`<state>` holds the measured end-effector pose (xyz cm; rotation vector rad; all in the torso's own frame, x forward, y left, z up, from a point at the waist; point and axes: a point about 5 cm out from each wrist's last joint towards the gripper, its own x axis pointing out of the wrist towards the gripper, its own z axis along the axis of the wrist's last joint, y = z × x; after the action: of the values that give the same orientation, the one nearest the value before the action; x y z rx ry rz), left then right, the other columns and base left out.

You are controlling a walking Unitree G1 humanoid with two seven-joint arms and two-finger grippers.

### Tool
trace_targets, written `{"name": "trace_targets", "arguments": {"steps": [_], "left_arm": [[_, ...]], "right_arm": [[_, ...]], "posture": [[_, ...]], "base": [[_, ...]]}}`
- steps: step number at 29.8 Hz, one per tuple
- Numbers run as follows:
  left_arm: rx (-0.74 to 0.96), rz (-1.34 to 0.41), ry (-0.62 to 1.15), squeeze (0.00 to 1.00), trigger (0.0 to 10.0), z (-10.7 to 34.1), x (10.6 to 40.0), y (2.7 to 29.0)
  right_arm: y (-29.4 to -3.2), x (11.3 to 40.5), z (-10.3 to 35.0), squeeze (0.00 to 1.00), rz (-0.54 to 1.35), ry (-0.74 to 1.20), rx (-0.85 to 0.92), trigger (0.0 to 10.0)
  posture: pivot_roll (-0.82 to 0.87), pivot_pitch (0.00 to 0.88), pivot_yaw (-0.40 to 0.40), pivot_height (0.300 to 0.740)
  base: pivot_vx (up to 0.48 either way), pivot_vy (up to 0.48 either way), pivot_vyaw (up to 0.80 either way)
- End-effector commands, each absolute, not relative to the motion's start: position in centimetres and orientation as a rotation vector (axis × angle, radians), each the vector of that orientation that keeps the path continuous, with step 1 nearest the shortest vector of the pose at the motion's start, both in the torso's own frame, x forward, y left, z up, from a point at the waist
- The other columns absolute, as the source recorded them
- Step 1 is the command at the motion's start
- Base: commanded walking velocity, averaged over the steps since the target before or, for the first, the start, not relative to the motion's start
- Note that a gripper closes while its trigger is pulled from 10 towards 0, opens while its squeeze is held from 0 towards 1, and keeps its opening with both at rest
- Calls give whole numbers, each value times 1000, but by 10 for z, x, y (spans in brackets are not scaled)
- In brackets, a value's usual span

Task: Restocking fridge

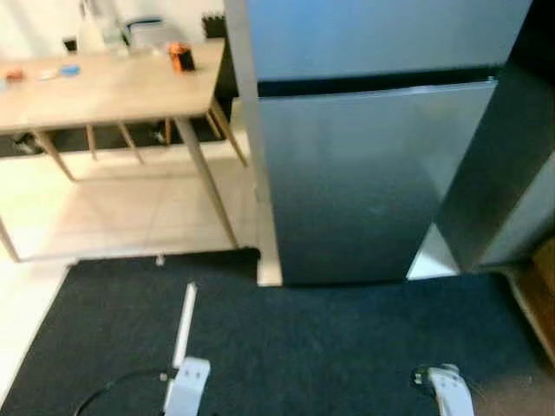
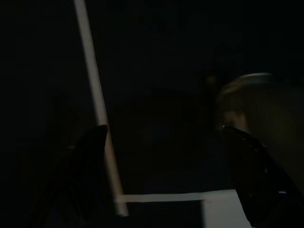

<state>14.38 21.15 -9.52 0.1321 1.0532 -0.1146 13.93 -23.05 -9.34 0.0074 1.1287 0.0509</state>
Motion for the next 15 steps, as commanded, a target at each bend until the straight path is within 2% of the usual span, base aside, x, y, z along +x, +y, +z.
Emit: {"name": "trace_targets", "arguments": {"steps": [1,8,15], "left_arm": [[145,-103,1057,0,10000,-95,143,215],[184,-116,1017,0,10000,-88,160,217],[175,-128,1054,0,10000,-94,146,217]], "right_arm": [[-229,139,-94,0,49,1126,11,10000],[-226,148,-92,0,53,1110,-13,10000],[-221,143,-95,0,68,1126,-21,10000]], "posture": [[-11,0,11,740],[21,0,26,740],[45,0,28,740]], "base": [[0,0,731],[0,0,731],[0,0,731]]}}
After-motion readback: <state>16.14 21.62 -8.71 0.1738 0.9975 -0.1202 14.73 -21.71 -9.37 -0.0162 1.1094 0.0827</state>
